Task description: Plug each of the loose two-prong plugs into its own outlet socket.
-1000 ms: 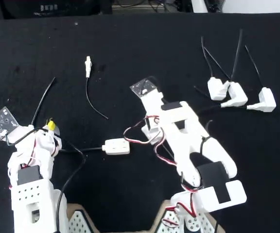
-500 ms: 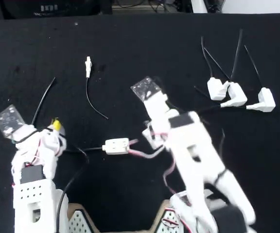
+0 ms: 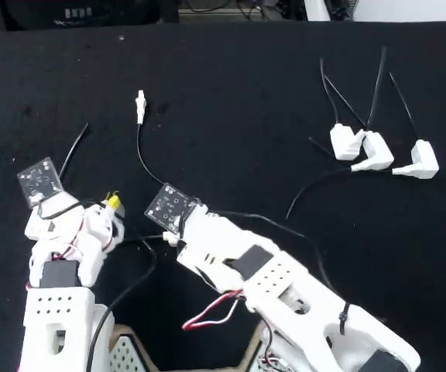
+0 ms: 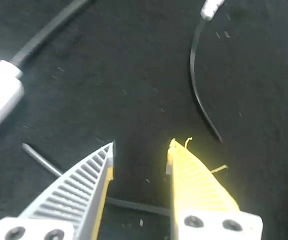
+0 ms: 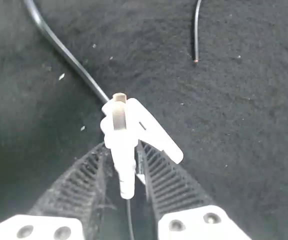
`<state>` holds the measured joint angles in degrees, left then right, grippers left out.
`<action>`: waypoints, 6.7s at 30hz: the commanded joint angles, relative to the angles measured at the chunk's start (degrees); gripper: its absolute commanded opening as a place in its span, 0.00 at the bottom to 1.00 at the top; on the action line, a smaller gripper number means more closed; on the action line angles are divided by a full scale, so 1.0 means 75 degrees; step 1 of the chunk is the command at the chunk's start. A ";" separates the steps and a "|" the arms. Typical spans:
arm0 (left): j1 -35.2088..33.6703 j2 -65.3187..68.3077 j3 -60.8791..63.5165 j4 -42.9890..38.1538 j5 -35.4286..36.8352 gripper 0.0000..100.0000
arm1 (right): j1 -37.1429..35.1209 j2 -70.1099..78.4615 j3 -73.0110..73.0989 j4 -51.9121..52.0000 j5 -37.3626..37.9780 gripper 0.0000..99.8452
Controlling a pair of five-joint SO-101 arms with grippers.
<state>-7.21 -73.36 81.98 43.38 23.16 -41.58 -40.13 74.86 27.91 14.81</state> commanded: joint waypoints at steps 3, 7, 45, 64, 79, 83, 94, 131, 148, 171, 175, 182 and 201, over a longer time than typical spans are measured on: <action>0.1166 -0.0352 -0.0393 0.0070 -0.0703 0.18 | -0.0129 0.0510 0.0006 -0.0985 -0.0949 0.01; 0.1530 -0.1231 0.0135 0.0047 -0.0762 0.18 | -0.0457 0.0651 0.0006 -0.1172 -0.0973 0.01; 0.2620 -0.4126 0.2045 0.0094 -0.2075 0.18 | -0.0422 -0.5034 0.1412 0.0481 -0.0973 0.01; 0.2561 -0.4126 0.2010 0.0070 -0.2063 0.18 | -0.0399 -0.6406 0.1916 0.1067 -0.0926 0.01; 0.0545 -0.4149 0.1342 0.0105 -0.1442 0.18 | 0.0809 -0.5281 0.0803 0.2286 -0.0926 0.01; 0.0018 -0.4138 0.1541 0.0105 -0.1371 0.18 | 0.0809 -0.3229 -0.0697 0.2649 -0.0926 0.01; -0.0404 -0.4138 0.1799 0.0070 -0.1418 0.18 | 0.0797 0.1916 -0.5023 0.6259 -0.0914 0.01; -0.0358 -0.4149 0.1776 0.0328 -0.1383 0.18 | 0.1231 0.7238 -1.1095 0.9354 -0.2051 0.01; -0.0358 -0.4149 0.1764 0.0316 -0.1407 0.18 | 0.1629 0.8727 -1.2501 0.9764 -0.3516 0.01; -0.0416 -0.4149 0.1764 0.0316 -0.1418 0.18 | 0.1348 0.9196 -1.2525 0.9752 -0.3223 0.01; -0.0428 -0.4149 0.1764 0.0316 -0.1418 0.18 | 0.1348 0.9582 -1.2642 0.9741 -0.3223 0.01; -0.0428 -0.4149 0.1764 0.0316 -0.1418 0.18 | 0.1407 0.9653 -1.2700 0.9741 -0.3235 0.01; -0.0428 -0.4149 0.1764 0.0316 -0.1418 0.18 | 0.1418 0.9629 -1.2700 0.9729 -0.3505 0.01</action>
<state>-9.85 -104.04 95.69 45.85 12.35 -27.87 32.57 -19.21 99.38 -10.68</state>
